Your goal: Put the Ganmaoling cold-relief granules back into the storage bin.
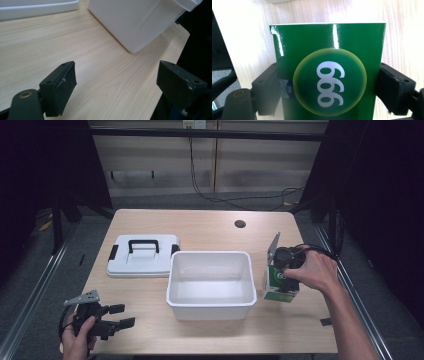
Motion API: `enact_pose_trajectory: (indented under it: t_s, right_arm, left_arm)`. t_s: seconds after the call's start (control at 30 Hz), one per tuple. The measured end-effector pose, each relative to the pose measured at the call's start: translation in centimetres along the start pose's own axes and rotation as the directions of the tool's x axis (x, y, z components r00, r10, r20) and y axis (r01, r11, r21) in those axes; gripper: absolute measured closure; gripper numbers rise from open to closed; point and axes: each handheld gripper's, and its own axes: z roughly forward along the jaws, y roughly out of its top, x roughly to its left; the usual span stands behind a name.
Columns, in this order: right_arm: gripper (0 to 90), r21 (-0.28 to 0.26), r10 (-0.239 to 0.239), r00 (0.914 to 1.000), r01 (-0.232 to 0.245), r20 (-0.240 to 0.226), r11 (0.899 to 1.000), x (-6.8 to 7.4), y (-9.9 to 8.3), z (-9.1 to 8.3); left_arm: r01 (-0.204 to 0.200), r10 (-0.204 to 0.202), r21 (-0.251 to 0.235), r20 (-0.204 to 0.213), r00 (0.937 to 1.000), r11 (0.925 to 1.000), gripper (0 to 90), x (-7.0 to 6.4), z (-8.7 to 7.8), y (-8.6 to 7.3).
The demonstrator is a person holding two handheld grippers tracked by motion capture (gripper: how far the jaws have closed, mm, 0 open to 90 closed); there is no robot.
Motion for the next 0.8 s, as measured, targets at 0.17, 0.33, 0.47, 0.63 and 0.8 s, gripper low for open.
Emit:
enact_pose_trajectory:
  t_s: [0.17, 0.33, 0.47, 0.63, 0.8]
  right_arm:
    - [16.4, 0.0, -0.01, 1.0, 0.01, -0.001, 1.0, -0.1, -0.1, -0.6]
    - [16.4, -0.015, -0.01, 1.0, 0.01, 0.001, 1.0, 0.0, -0.3, -1.0]
    - [16.4, -0.055, -0.014, 0.9999, 0.014, -0.001, 0.998, 0.1, -0.6, -1.6]
    - [16.4, -0.073, -0.006, 1.0, 0.006, 0.007, 0.997, 0.3, -1.0, -2.4]
    - [16.4, -0.135, -0.001, 0.9999, 0.003, 0.012, 0.991, 0.4, -1.9, -3.7]
  left_arm:
    - [0.002, -0.002, -0.002, 0.001, 1.0, 1.0, 16.0, 0.0, 0.0, 0.0]
    - [0.004, -0.004, 0.001, -0.001, 1.0, 1.0, 16.0, 0.0, 0.0, 0.0]
    - [0.003, -0.003, 0.0, 0.001, 1.0, 1.0, 16.0, 0.0, 0.1, 0.0]
    - [-0.011, 0.011, 0.004, 0.002, 0.9999, 0.9999, 16.0, -0.1, 0.0, 0.1]
    - [-0.006, 0.006, 0.003, 0.001, 1.0, 1.0, 16.0, -0.1, 0.0, 0.0]
